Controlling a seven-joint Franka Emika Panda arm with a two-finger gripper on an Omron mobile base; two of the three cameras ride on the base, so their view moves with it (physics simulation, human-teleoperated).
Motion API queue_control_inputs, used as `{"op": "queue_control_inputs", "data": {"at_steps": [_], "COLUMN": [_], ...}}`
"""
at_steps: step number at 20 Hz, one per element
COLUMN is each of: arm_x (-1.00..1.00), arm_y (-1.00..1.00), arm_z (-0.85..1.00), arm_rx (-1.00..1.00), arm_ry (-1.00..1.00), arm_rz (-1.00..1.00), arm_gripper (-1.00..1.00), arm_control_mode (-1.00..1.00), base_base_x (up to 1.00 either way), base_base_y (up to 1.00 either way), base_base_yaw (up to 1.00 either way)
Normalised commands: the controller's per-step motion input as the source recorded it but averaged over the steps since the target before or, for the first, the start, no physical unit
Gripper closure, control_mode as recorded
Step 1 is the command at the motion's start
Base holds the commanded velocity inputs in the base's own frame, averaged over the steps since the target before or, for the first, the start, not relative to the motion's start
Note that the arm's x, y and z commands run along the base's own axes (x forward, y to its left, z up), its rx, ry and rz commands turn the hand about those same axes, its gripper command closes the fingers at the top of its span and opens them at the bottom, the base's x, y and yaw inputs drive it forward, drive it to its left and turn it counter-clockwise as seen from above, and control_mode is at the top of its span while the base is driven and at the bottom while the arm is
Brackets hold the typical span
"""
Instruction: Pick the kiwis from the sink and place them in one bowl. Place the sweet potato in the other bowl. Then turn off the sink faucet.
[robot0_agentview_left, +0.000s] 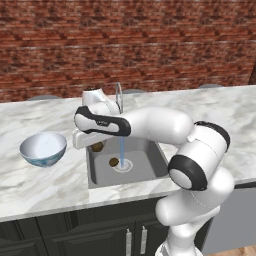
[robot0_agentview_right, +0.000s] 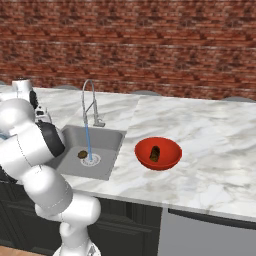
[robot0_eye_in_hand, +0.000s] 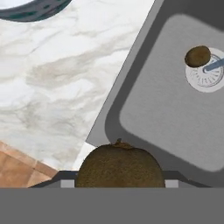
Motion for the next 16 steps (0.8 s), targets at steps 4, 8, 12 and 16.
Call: {"op": "queue_control_inputs", "data": {"at_steps": [4, 8, 12, 16], "arm_x": [0.0, 0.0, 0.0, 0.0], "arm_y": [0.0, 0.03, 0.08, 0.14], "arm_z": [0.03, 0.13, 0.07, 0.02], "arm_rx": [0.12, 0.15, 0.13, 0.09], "arm_ry": [-0.02, 0.0, 0.0, 0.0], "arm_rz": [0.06, 0.03, 0.04, 0.06], "arm_gripper": [1.0, 1.0, 1.0, 1.0], "arm_control_mode": [-1.0, -1.0, -1.0, -1.0], "base_base_x": [0.0, 0.0, 0.0, 0.0], "base_base_y": [0.0, 0.0, 0.0, 0.0], "base_base_yaw": [0.0, 0.0, 0.0, 0.0]}}
